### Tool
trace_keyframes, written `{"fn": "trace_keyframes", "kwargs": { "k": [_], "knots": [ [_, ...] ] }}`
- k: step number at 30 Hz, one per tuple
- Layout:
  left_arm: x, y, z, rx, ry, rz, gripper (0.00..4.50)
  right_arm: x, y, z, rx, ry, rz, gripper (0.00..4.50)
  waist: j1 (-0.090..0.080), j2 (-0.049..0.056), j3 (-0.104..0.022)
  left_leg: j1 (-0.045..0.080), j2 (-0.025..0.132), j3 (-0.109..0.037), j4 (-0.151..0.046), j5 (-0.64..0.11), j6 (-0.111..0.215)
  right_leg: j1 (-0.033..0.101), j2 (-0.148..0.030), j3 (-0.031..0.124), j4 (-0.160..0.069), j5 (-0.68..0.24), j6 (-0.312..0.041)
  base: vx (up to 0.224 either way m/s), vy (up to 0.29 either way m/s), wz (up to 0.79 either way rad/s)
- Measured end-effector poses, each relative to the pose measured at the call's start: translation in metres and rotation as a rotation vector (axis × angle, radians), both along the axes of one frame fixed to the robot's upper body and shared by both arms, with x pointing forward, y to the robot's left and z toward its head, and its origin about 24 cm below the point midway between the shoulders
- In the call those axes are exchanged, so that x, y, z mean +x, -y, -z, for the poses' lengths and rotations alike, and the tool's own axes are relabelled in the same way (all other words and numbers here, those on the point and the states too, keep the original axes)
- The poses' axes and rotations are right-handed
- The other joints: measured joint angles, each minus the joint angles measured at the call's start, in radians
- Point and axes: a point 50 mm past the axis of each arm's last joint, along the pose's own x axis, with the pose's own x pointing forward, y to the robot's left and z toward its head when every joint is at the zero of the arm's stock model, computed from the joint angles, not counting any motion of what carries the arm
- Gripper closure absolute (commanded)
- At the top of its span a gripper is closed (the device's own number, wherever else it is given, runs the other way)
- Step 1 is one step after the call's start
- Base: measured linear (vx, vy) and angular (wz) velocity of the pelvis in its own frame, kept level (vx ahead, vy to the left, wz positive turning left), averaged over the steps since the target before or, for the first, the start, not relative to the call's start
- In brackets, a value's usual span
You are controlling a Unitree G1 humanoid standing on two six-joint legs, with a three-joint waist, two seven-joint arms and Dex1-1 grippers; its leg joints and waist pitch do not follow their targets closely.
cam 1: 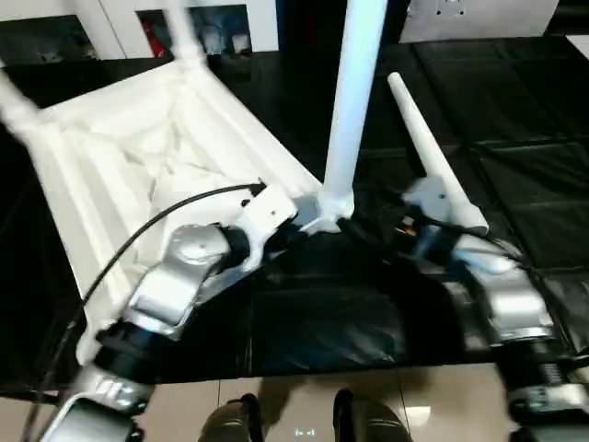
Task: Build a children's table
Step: Rotate leg to tighten
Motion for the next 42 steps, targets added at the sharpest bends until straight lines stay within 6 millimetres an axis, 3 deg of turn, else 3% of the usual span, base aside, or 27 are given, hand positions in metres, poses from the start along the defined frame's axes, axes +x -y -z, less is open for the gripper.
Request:
{"fn": "trace_keyframes", "kwargs": {
  "k": [4,9,13,15,18,20,30,42],
  "knots": [
    [-0.007,-0.014,0.000,0.030,-0.008,0.111,4.50,-0.001,0.002,-0.008,-0.064,-0.007,-0.141,0.03,0.007,-0.001,0.000,0.000,0.000,0.000,0.001,0.000,0.000,0.000,0.000,0.000,0.000,0.000,0.000,0.000,0.000,0.00],
    [-0.013,-0.021,-0.001,0.072,-0.009,0.234,4.50,0.001,-0.004,-0.013,-0.132,-0.015,-0.273,0.03,0.026,-0.003,0.001,-0.002,0.000,0.000,0.001,0.000,0.000,0.000,0.000,0.000,0.000,0.000,0.000,0.000,0.000,0.00],
    [-0.016,-0.027,-0.003,0.103,-0.001,0.297,4.50,0.003,-0.005,-0.010,-0.177,-0.055,-0.355,0.03,0.033,-0.004,0.001,-0.012,0.000,0.000,0.007,-0.001,0.001,-0.009,-0.001,0.000,0.003,0.000,-0.001,0.000,0.000,0.00],
    [-0.017,-0.027,-0.003,0.113,0.000,0.319,4.50,0.003,-0.007,-0.008,-0.188,-0.071,-0.386,0.38,0.036,-0.004,0.001,-0.012,0.001,0.000,0.011,-0.002,0.003,-0.009,-0.001,0.000,0.005,0.000,-0.001,0.000,0.000,0.00],
    [-0.018,-0.027,-0.002,0.127,-0.003,0.345,4.50,0.005,-0.011,-0.010,-0.213,-0.070,-0.427,0.41,0.039,-0.005,0.001,-0.013,0.001,0.000,0.015,-0.002,0.004,-0.009,-0.001,0.000,0.007,0.000,-0.001,0.000,0.000,0.00],
    [-0.018,-0.028,-0.002,0.129,-0.004,0.352,4.50,0.005,-0.014,-0.010,-0.217,-0.068,-0.440,0.79,0.041,-0.007,0.002,-0.012,0.002,0.000,0.016,-0.002,0.004,-0.009,-0.001,0.000,0.008,0.001,-0.002,0.000,0.000,0.00],
    [-0.018,-0.027,-0.002,0.131,-0.004,0.360,4.50,0.007,-0.022,-0.008,-0.214,-0.080,-0.500,1.60,0.042,-0.009,0.002,-0.012,0.002,0.000,0.018,-0.002,0.003,-0.009,-0.001,0.000,0.009,0.002,-0.004,0.000,0.000,0.00],
    [-0.018,-0.023,-0.001,0.089,-0.035,0.342,4.50,0.001,-0.020,-0.002,-0.149,-0.122,-0.472,1.78,0.049,-0.009,0.002,-0.012,0.002,0.000,0.018,-0.002,0.004,-0.008,-0.001,0.000,0.009,0.002,-0.004,0.000,0.000,0.00]
  ]
}}
